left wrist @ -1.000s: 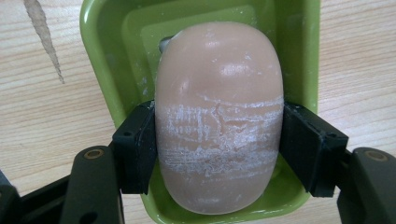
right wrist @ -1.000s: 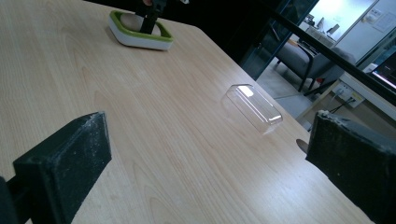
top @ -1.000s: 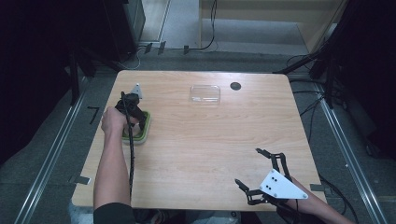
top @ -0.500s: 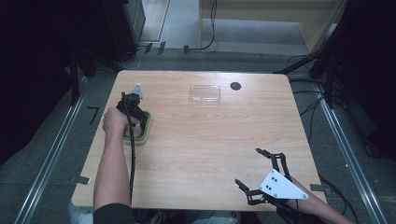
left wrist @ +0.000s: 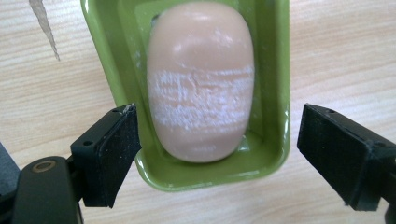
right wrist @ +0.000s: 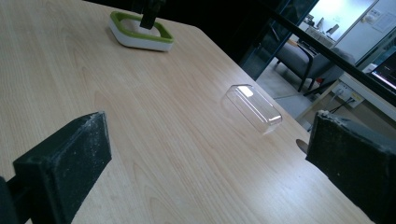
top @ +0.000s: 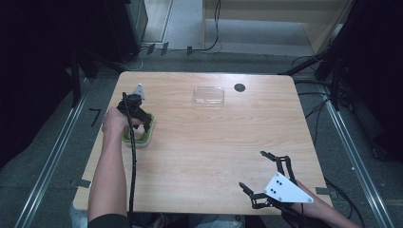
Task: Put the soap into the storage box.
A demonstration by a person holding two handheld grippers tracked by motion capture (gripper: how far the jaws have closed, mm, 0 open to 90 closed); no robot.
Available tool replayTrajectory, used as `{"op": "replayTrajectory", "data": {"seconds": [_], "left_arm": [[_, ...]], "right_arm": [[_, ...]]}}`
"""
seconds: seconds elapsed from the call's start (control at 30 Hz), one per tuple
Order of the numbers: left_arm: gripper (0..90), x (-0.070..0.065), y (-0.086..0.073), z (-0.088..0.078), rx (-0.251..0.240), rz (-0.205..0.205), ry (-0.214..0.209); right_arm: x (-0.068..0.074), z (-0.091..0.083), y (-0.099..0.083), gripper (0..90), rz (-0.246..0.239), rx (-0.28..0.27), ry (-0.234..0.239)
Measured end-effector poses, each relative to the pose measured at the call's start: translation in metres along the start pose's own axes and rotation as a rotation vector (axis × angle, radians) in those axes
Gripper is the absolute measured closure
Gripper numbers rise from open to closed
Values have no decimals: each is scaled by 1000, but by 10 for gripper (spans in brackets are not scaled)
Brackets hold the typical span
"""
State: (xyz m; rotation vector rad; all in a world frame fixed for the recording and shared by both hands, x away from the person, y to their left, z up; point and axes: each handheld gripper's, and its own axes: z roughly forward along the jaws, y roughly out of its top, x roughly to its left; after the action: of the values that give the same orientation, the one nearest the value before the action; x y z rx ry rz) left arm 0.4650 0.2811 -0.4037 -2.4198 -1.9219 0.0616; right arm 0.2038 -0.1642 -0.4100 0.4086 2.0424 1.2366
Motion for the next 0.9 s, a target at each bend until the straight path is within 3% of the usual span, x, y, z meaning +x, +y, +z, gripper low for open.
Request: {"op": "replayTrajectory", "data": {"seconds": [0.4,0.57,0.9], "left_arm": [[87,-14,-19,-17,7,54,24],[87,-20,-39,-29,-4,69,38],[87,-29,-70,-34,-13,105,52]], "right_arm": [[0,-3,-1,0,7,2,-13],[1,-3,0,0,2,-2,-14],[2,-2,1,0,-4,5,-8]]}}
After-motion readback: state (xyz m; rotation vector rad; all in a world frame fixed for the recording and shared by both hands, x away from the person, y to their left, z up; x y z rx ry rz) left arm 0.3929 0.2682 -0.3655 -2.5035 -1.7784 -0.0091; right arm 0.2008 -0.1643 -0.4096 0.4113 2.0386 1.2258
